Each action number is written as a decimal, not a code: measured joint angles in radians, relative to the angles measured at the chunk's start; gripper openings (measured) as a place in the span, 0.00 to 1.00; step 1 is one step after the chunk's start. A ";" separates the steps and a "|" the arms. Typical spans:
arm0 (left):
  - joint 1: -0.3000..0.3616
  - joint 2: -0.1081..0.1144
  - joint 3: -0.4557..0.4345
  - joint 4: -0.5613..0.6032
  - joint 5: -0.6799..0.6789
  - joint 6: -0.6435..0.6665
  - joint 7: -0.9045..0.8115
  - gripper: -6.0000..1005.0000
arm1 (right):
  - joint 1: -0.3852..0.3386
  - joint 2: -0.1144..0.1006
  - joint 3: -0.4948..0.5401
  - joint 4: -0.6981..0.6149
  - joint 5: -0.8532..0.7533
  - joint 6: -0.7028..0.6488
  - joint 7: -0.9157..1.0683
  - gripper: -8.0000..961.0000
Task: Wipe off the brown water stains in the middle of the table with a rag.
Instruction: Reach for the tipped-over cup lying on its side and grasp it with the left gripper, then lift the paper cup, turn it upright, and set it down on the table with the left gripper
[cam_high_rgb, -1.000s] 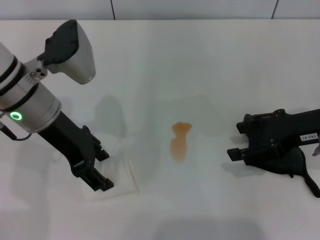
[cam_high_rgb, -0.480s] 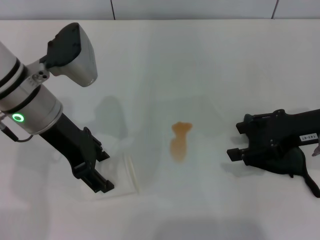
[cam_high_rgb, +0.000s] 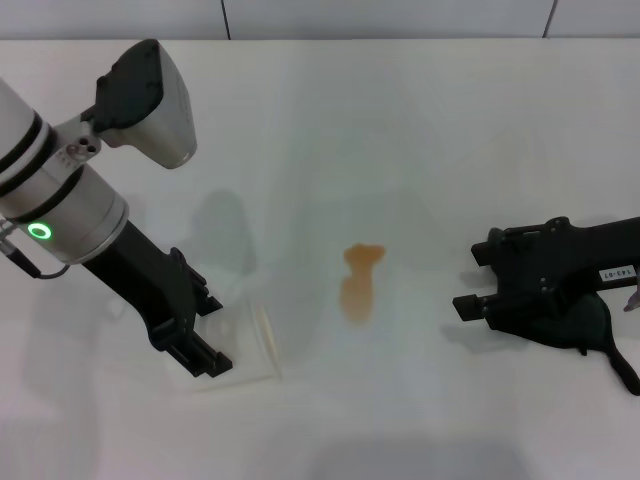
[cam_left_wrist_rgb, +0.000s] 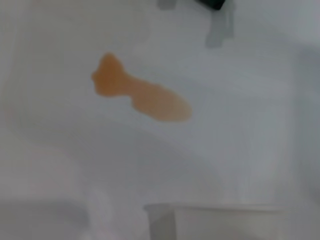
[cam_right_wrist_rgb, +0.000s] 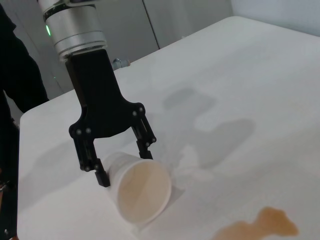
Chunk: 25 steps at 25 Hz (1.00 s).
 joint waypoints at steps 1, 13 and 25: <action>0.000 0.000 0.000 0.000 0.000 -0.001 0.000 0.68 | 0.000 0.000 0.000 0.000 0.000 0.000 0.000 0.86; 0.000 0.000 -0.001 0.003 0.000 -0.011 0.000 0.65 | 0.002 0.000 0.003 0.000 0.001 0.000 0.000 0.86; -0.001 0.000 -0.007 0.020 0.000 -0.011 -0.001 0.61 | 0.002 0.000 0.003 -0.002 0.001 0.000 -0.001 0.86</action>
